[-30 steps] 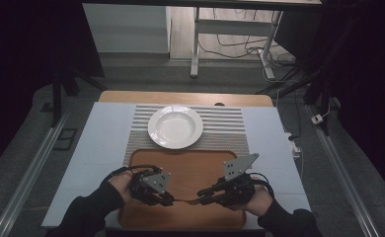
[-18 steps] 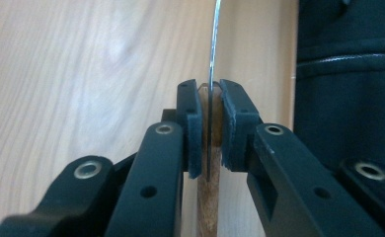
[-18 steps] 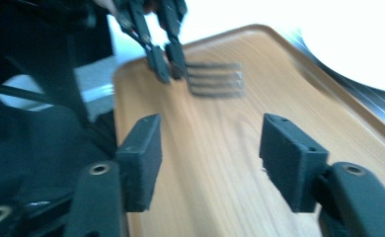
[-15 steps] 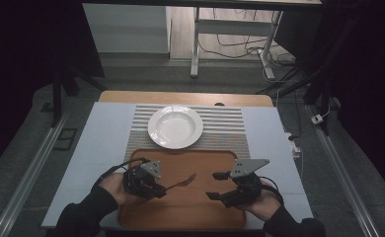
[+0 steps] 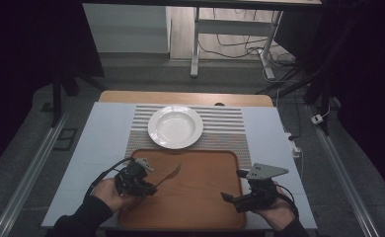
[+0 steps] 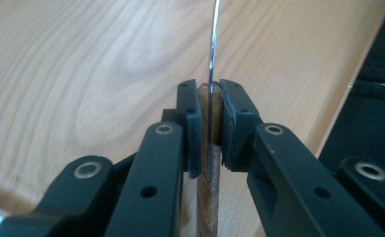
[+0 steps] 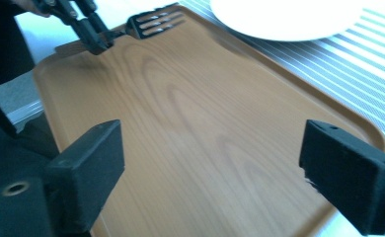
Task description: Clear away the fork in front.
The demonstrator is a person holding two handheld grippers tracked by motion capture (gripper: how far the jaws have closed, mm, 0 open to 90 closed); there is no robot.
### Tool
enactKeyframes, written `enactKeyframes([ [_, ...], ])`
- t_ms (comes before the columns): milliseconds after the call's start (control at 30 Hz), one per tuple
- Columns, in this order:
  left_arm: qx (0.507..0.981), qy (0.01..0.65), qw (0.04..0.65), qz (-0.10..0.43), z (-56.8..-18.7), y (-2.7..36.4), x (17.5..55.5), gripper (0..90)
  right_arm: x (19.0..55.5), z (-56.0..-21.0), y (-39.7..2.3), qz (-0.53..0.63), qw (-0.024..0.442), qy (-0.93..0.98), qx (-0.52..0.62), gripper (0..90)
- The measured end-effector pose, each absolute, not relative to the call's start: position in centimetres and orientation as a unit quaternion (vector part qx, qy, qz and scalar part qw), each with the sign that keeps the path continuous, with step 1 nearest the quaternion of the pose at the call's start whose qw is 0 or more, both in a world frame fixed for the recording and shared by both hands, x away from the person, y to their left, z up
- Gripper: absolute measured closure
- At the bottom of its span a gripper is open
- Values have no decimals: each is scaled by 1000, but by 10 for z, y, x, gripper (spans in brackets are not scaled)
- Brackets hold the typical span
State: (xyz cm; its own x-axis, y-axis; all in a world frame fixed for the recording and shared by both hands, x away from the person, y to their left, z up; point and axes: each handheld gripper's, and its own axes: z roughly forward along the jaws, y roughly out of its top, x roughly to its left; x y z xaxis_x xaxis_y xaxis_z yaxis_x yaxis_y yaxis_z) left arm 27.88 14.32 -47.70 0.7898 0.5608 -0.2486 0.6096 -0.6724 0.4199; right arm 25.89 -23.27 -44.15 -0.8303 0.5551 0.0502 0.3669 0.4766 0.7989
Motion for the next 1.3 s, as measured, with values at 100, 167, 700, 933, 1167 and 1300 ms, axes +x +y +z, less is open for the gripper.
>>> enactKeyframes([
  [100,904,353,235,-48,-482,145,277,796,255,-443,-238,425,122,851,284,65],
  [167,903,359,232,-44,-483,145,276,796,252,-444,-241,419,129,852,287,51],
  [700,878,439,189,-37,-506,145,286,783,240,-447,-272,398,154,841,333,40],
  [933,876,433,209,-29,-503,148,286,674,238,-448,-279,396,155,836,348,33],
  [1167,867,418,271,-6,-485,158,289,685,235,-451,-286,384,149,831,373,5],
  [1300,864,410,291,-8,-478,160,295,793,232,-451,-288,381,157,825,387,5],
])
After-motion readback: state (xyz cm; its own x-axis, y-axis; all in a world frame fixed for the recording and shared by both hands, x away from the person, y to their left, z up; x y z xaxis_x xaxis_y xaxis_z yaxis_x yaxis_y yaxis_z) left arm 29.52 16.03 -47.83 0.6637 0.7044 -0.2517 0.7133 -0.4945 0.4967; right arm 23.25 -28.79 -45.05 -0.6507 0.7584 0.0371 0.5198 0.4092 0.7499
